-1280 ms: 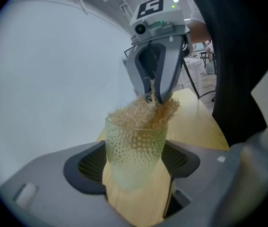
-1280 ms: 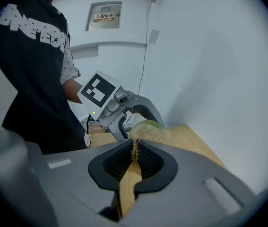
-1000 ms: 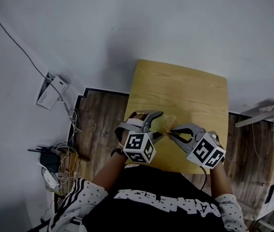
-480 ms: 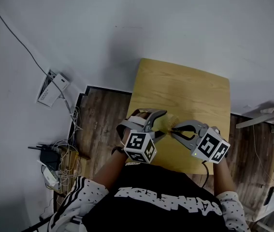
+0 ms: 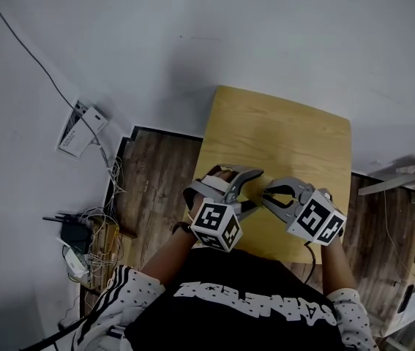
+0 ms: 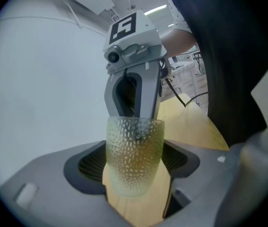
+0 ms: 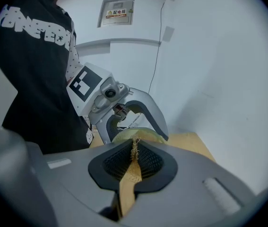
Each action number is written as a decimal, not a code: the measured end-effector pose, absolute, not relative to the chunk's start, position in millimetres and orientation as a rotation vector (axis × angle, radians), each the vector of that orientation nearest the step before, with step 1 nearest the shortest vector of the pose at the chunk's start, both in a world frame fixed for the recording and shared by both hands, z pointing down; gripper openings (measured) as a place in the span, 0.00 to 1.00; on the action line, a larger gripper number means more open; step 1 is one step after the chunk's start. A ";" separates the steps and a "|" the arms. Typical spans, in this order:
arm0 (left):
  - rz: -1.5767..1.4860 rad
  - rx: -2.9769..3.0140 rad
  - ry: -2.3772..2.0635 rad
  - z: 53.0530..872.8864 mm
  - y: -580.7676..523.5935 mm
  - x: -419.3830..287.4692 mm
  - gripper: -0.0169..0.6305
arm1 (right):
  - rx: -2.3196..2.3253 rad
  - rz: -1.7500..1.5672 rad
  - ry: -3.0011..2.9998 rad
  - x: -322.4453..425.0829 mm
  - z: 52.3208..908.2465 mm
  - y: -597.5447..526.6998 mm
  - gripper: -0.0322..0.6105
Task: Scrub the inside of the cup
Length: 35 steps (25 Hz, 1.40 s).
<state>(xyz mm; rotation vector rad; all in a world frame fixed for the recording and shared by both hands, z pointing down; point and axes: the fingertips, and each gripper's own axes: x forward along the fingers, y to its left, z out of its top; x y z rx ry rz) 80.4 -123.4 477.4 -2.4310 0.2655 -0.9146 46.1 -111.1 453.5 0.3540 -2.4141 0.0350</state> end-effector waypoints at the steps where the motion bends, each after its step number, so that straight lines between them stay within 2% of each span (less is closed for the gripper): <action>1: -0.907 -2.429 0.273 476.6 -124.1 80.0 0.58 | 0.360 0.041 -2.418 45.2 453.6 -111.7 0.10; 8: -0.903 -2.395 0.316 473.5 -128.3 76.9 0.58 | 0.434 0.127 -2.441 38.2 457.5 -118.3 0.10; 19: -0.968 -2.291 0.278 476.6 -129.3 71.2 0.58 | 0.607 0.707 -2.565 39.2 464.3 -126.3 0.10; 35: -0.988 -2.142 0.241 472.4 -139.7 58.7 0.58 | 0.685 1.339 -2.679 30.7 453.2 -142.9 0.09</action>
